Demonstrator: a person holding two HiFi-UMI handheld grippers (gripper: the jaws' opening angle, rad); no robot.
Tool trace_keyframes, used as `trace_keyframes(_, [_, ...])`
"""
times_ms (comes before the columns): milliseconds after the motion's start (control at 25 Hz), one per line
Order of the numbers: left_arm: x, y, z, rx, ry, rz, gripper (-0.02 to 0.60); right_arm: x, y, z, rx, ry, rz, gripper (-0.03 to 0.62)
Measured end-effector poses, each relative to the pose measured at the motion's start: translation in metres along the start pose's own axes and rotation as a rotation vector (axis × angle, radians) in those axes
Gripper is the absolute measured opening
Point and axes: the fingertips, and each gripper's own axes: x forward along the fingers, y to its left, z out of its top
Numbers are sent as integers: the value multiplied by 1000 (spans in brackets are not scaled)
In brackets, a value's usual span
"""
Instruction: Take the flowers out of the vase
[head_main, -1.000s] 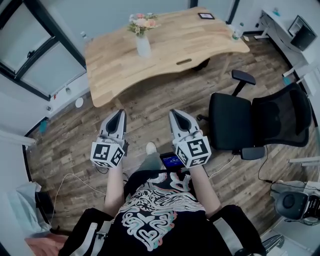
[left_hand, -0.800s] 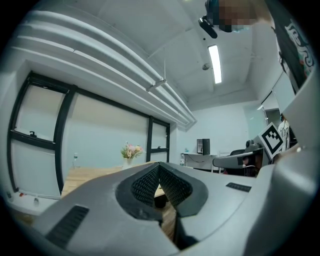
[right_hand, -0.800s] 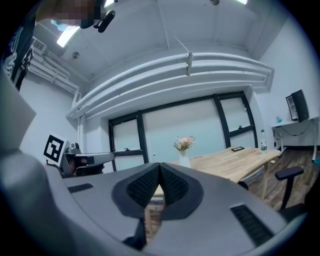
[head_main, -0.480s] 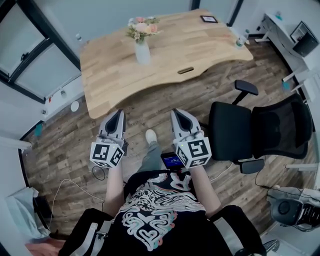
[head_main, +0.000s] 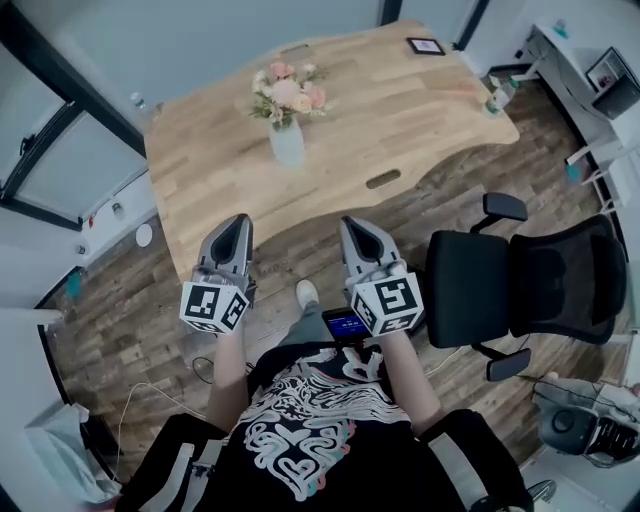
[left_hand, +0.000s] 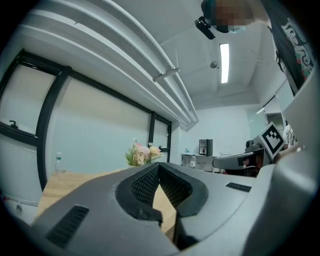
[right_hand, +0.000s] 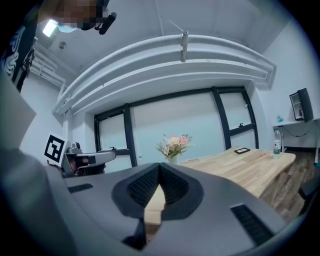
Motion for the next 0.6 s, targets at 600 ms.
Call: trace_keyframes(600, [110,93,-11,-2,25,-65,3,135,-33,12,-21,-4,-19,6])
